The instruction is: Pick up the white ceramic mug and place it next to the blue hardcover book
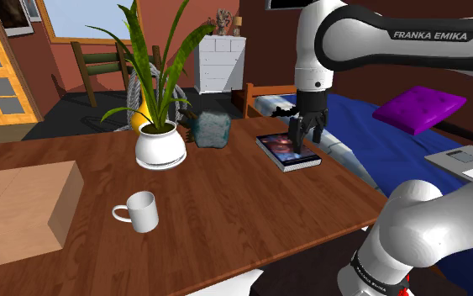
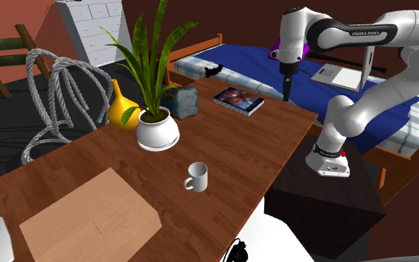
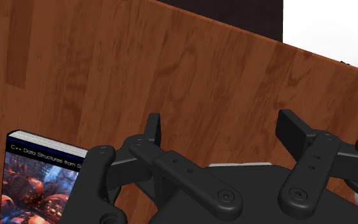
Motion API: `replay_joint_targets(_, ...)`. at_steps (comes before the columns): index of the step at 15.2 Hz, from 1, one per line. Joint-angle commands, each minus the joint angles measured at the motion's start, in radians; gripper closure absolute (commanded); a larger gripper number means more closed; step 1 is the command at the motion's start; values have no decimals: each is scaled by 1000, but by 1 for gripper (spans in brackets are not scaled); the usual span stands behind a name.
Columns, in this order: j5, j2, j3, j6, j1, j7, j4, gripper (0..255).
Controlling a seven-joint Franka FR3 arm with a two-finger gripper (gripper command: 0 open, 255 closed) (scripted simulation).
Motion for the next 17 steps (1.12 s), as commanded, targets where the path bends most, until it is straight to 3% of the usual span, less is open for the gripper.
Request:
replay_joint_targets(1,0,0,0,0,0,0,0,0)
replay_joint_targets(10,84,173,145,282,36,157,-21,0)
replay_joint_targets(17,84,370,256,486,44,286,40,0)
